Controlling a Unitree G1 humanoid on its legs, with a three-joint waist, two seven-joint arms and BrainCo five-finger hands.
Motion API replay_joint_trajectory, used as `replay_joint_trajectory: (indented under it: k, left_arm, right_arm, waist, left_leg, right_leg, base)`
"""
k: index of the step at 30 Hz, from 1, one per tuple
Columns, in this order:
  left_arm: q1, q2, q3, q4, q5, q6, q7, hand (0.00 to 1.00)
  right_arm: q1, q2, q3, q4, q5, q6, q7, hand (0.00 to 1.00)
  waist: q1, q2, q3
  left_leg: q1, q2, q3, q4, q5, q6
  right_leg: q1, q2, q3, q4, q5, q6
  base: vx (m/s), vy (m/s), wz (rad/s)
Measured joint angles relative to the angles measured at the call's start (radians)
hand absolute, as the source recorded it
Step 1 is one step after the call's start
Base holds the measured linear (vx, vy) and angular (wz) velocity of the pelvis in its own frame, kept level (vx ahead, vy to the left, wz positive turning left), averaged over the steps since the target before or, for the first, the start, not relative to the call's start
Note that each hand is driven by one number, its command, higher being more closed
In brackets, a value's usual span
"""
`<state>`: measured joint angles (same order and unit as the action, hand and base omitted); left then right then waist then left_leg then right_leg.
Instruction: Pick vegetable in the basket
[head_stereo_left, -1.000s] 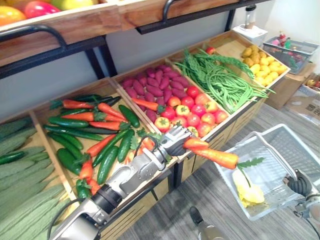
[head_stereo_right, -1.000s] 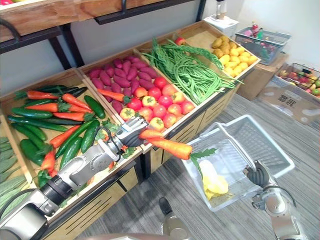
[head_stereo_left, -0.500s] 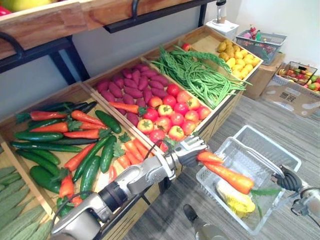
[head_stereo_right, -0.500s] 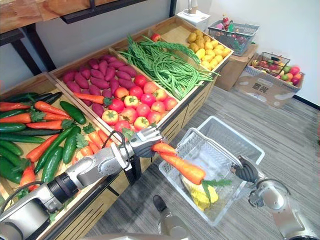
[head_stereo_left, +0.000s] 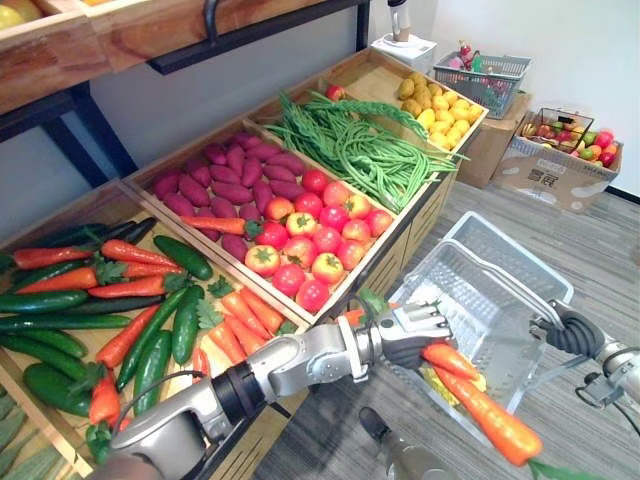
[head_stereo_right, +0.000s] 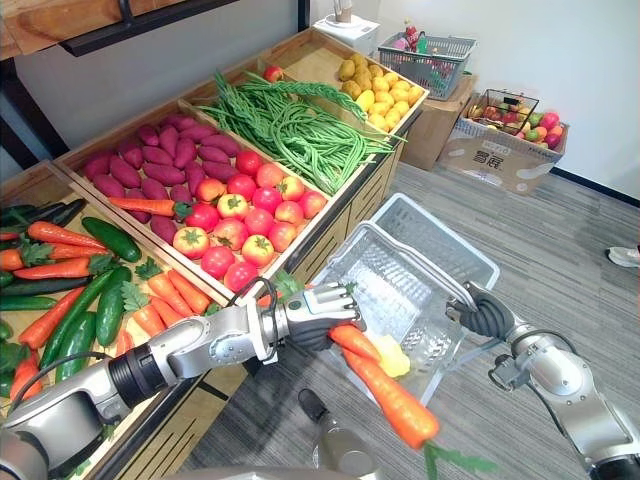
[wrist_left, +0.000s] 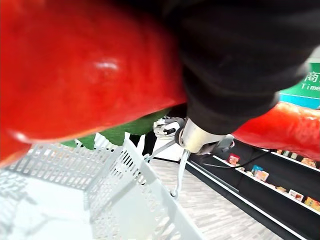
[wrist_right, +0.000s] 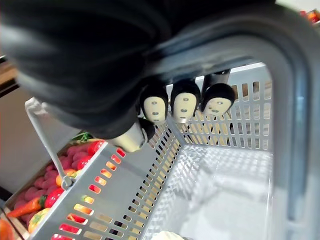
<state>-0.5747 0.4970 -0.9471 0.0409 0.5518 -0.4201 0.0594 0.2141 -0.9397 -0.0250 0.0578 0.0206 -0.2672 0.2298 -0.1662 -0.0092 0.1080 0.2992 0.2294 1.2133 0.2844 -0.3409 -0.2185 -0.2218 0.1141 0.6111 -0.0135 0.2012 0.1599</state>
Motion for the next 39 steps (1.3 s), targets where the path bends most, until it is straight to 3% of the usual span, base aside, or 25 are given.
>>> replay_joint_trajectory:
  k: [7, 12, 19, 27, 39]
  left_arm:
    - [-0.009, -0.031, 0.000, 0.036, 0.000, 0.001, -0.001, 1.00]
    - [-0.010, -0.055, 0.000, 0.118, 0.002, 0.005, -0.001, 1.00]
    - [-0.011, -0.102, 0.003, 0.217, 0.021, 0.010, 0.011, 1.00]
    - [-0.014, -0.152, 0.014, 0.358, 0.066, 0.030, 0.017, 1.00]
    - [-0.042, -0.150, 0.050, 0.540, 0.141, 0.052, 0.025, 1.00]
  right_arm:
    - [-0.020, -0.035, 0.036, -0.031, 0.028, 0.000, 0.023, 1.00]
    - [-0.057, -0.036, 0.044, -0.070, 0.043, 0.000, 0.041, 1.00]
    - [-0.079, -0.037, 0.081, -0.143, 0.146, 0.001, 0.050, 1.00]
    - [-0.096, -0.037, 0.121, -0.166, 0.159, 0.002, 0.084, 1.00]
    - [-0.113, -0.033, 0.192, -0.165, 0.227, 0.017, 0.085, 1.00]
  waist:
    - [-0.002, 0.005, -0.004]
    - [-0.022, 0.010, -0.008]
    - [-0.025, 0.012, -0.011]
    - [-0.028, 0.012, -0.025]
    - [-0.037, 0.009, -0.023]
  left_leg:
    - [0.001, 0.012, 0.036, 0.022, -0.005, -0.009]
    - [0.003, 0.019, 0.073, 0.039, -0.013, -0.019]
    - [0.017, 0.034, 0.122, 0.068, -0.020, -0.030]
    - [0.001, 0.035, 0.124, 0.075, -0.022, -0.028]
    - [-0.021, 0.043, 0.114, 0.106, -0.043, -0.013]
  right_leg:
    - [-0.015, 0.024, 0.033, 0.000, 0.009, -0.003]
    - [-0.029, 0.046, 0.068, 0.000, 0.015, -0.001]
    - [-0.042, 0.080, 0.114, -0.001, 0.024, 0.001]
    - [-0.059, 0.081, 0.121, -0.005, 0.025, 0.006]
    - [-0.070, 0.055, 0.094, -0.038, 0.032, -0.003]
  base:
    - [0.03, -0.010, -0.15]
    - [0.05, -0.001, -0.27]
    - [0.04, -0.033, -0.23]
    - [0.02, -0.061, -0.02]
    - [0.02, -0.059, 0.02]
